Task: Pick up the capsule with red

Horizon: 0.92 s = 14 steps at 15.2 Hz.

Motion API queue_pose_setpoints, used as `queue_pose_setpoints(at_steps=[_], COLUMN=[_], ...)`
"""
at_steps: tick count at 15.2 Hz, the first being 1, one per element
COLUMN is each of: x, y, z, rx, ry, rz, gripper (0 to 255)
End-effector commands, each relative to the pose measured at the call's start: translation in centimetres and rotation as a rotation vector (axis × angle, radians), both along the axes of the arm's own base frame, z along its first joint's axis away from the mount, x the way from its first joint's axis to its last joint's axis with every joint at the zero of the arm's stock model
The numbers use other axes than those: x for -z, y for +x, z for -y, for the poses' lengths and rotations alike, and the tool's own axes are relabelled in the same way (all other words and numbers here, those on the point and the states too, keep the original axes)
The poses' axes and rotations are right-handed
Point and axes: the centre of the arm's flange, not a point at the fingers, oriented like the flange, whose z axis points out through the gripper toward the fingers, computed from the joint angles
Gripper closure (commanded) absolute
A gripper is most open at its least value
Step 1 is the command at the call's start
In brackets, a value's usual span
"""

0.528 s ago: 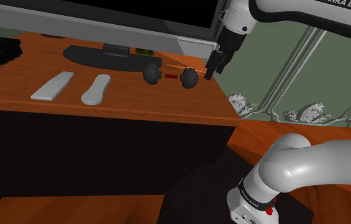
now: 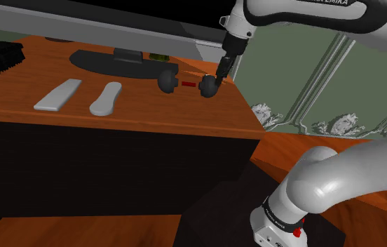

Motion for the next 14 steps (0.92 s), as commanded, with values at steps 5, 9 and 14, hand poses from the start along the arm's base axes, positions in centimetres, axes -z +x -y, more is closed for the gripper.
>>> queue_pose_setpoints(at_steps=[5, 9, 14], x=[2.0, 3.7, 5.9], y=[8.6, 13.8, 15.3], z=[-0.3, -1.7, -2.3], rx=[-0.269, -0.445, -0.499], ry=[-0.030, -0.049, -0.055], rz=[-0.042, -0.070, -0.078], gripper=[0, 0, 0])
